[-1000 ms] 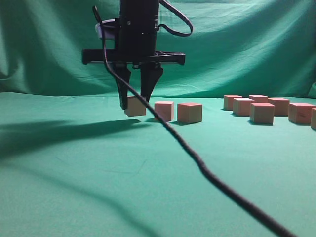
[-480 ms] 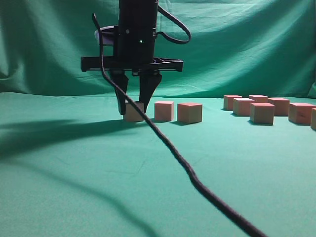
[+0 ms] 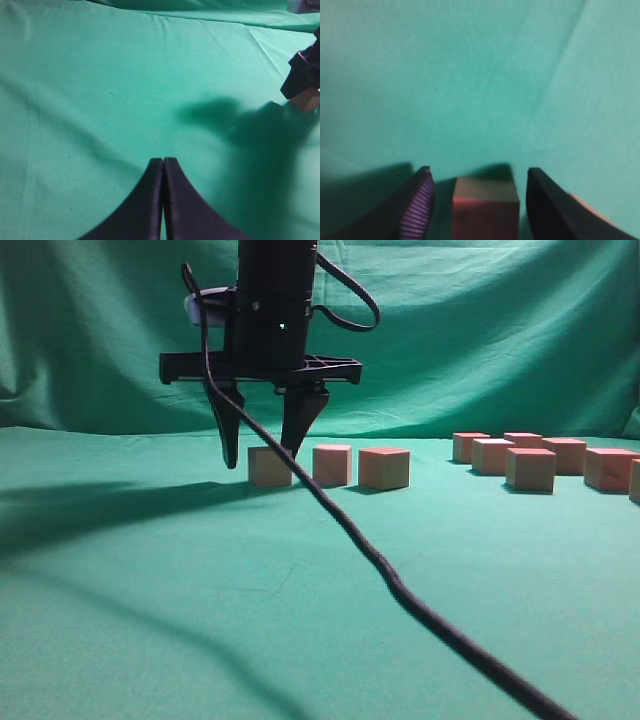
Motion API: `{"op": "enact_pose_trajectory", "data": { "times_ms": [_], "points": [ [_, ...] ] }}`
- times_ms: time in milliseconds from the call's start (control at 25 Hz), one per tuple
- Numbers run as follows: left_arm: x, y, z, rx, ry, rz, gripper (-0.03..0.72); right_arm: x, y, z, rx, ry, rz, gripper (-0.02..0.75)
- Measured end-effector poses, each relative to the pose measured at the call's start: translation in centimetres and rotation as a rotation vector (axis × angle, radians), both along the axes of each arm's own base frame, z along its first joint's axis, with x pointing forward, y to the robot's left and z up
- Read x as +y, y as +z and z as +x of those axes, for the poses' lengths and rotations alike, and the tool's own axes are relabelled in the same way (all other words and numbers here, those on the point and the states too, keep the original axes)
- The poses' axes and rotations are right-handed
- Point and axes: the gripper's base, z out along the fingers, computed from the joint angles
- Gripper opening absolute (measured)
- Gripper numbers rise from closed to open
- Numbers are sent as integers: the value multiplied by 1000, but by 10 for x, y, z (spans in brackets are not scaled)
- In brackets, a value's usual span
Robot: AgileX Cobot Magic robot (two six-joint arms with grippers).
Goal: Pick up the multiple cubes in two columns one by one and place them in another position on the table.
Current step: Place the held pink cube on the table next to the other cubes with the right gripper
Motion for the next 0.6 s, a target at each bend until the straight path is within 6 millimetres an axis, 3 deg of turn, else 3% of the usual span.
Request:
{"op": "enact_pose_trajectory", "data": {
  "times_ms": [160, 280, 600],
  "points": [
    [0, 0, 0, 0, 0, 0, 0, 3, 5, 6, -72, 25, 22, 360],
    [0, 0, 0, 0, 0, 0, 0, 3, 20, 11, -142, 41, 18, 360],
    [0, 0, 0, 0, 0, 0, 0, -13, 113, 6, -271, 23, -12, 360]
  ]
}}
